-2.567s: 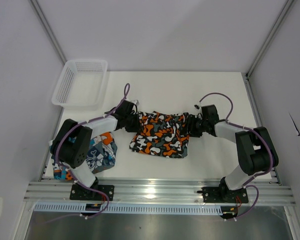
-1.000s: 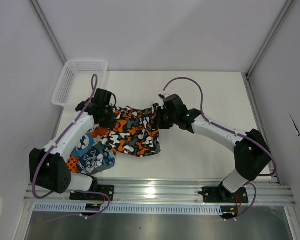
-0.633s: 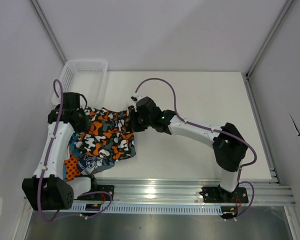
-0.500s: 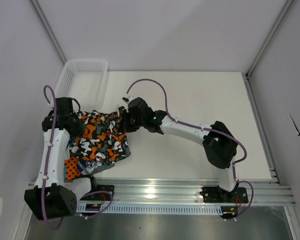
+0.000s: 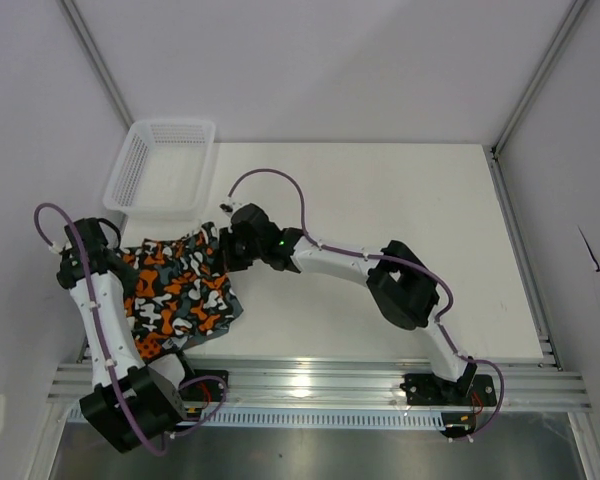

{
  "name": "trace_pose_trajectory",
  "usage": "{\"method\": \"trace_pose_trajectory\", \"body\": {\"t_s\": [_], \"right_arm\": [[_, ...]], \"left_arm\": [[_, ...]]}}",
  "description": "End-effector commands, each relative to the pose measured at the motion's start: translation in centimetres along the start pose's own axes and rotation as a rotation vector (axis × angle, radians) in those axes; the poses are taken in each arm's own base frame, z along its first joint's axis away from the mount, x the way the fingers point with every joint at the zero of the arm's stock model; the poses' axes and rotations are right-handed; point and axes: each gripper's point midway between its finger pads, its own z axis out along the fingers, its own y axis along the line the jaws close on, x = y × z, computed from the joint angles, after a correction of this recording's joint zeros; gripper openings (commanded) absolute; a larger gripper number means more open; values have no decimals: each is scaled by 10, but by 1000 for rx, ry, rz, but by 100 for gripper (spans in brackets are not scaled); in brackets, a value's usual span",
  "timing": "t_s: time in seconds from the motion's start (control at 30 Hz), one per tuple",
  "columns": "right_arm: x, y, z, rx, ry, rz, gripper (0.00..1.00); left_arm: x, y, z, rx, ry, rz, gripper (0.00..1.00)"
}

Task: Fold and stack the shorts

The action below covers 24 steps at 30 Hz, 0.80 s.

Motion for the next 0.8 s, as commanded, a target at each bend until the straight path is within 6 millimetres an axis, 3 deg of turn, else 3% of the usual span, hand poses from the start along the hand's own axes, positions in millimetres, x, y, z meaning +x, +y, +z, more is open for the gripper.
{"method": "trace_pose_trajectory", "body": {"t_s": [0.0,0.17,0.4,0.6,0.77], "right_arm": [[-20,54,-3,-122,-74,-40,0],[-7,71,3,-135,-63,-58,0],[9,82,9,-145,-62,-62,0],[14,87,9,-147,-66,-65,0],[10,83,7,-143,-69,-61,0]], "left_arm": [[-23,9,-1,-35,-37,-21,0],[-22,15,16,-70,29,-33,0],[-33,33,18,-167,29,-60,0],[-51,28,2,-147,7,-44,0],[-41,24,15,-123,41,-41,0]]}}
